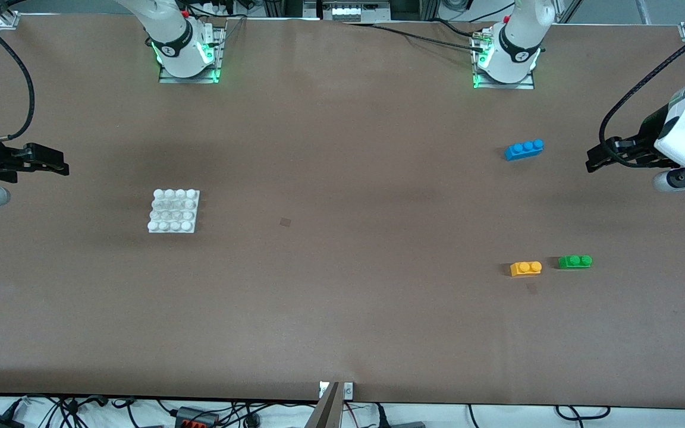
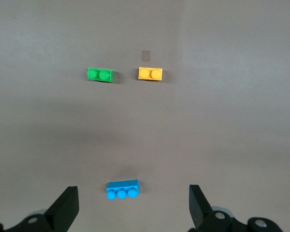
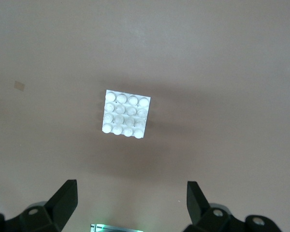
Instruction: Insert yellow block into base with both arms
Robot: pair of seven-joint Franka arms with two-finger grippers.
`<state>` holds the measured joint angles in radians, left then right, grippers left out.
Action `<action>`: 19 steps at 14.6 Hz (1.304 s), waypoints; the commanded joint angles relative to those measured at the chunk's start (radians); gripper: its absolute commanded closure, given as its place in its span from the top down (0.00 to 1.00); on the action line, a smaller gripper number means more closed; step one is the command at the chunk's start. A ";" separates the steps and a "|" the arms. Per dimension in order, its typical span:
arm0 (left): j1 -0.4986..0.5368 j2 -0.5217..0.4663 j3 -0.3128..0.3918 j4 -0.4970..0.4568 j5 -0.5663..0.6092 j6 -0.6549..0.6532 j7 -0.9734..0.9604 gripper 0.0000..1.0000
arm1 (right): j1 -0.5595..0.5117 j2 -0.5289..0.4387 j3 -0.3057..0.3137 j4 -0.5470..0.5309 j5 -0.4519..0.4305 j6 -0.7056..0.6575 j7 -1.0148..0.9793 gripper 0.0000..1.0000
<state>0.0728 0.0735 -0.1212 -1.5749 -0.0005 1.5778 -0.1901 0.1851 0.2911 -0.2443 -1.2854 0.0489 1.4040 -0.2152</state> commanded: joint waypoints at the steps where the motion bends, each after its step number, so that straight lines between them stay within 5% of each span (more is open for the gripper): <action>1: 0.007 0.012 0.002 0.029 -0.016 -0.025 0.018 1.00 | 0.002 -0.013 0.002 -0.031 0.019 0.045 0.023 1.00; 5: 0.010 0.012 0.002 0.029 -0.015 -0.025 0.020 1.00 | 0.001 -0.102 0.005 -0.161 0.020 0.127 0.079 1.00; 19: 0.001 0.012 0.002 0.030 -0.013 -0.025 0.020 1.00 | 0.040 -0.093 0.008 -0.150 0.003 0.009 0.072 1.00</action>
<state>0.0762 0.0747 -0.1191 -1.5745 -0.0005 1.5730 -0.1888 0.2192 0.2130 -0.2358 -1.4181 0.0557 1.4491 -0.1568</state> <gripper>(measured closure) 0.000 0.000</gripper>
